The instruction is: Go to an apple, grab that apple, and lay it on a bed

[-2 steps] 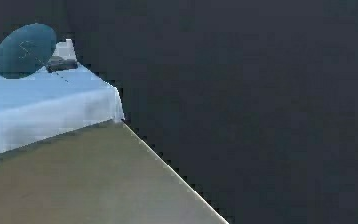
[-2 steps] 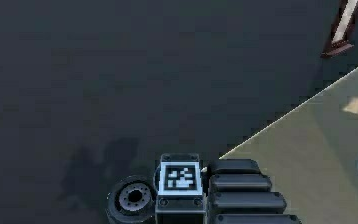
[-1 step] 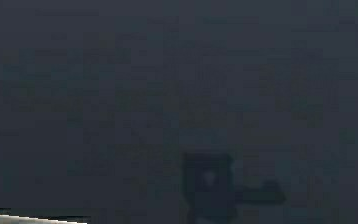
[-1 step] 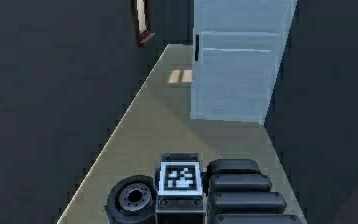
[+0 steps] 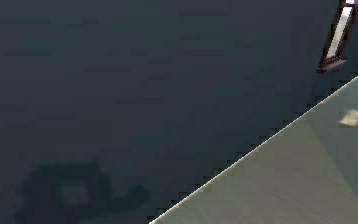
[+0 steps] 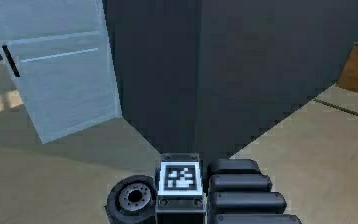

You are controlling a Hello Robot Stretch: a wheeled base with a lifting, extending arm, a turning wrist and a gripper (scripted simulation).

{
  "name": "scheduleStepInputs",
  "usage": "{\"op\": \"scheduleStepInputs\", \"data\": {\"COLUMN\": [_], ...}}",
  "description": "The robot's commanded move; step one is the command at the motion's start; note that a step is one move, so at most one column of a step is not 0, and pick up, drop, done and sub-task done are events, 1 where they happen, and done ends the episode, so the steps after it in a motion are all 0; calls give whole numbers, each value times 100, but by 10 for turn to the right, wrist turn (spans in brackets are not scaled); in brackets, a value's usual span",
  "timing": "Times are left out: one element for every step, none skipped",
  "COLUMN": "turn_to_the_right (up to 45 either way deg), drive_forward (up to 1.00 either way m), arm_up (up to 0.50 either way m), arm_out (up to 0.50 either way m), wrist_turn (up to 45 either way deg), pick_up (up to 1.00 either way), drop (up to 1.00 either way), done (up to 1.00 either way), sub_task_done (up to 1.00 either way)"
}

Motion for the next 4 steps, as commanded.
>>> {"op": "scheduleStepInputs", "data": {"turn_to_the_right": [60, 0, -420, 0], "drive_forward": [0, 20, 0, 30], "arm_up": [0, 0, 0, 0], "arm_out": [0, 0, 0, 0], "wrist_turn": [0, 0, 0, 0], "pick_up": [0, 0, 0, 0], "drop": [0, 0, 0, 0], "done": [0, 0, 0, 0], "sub_task_done": [0, 0, 0, 0]}}
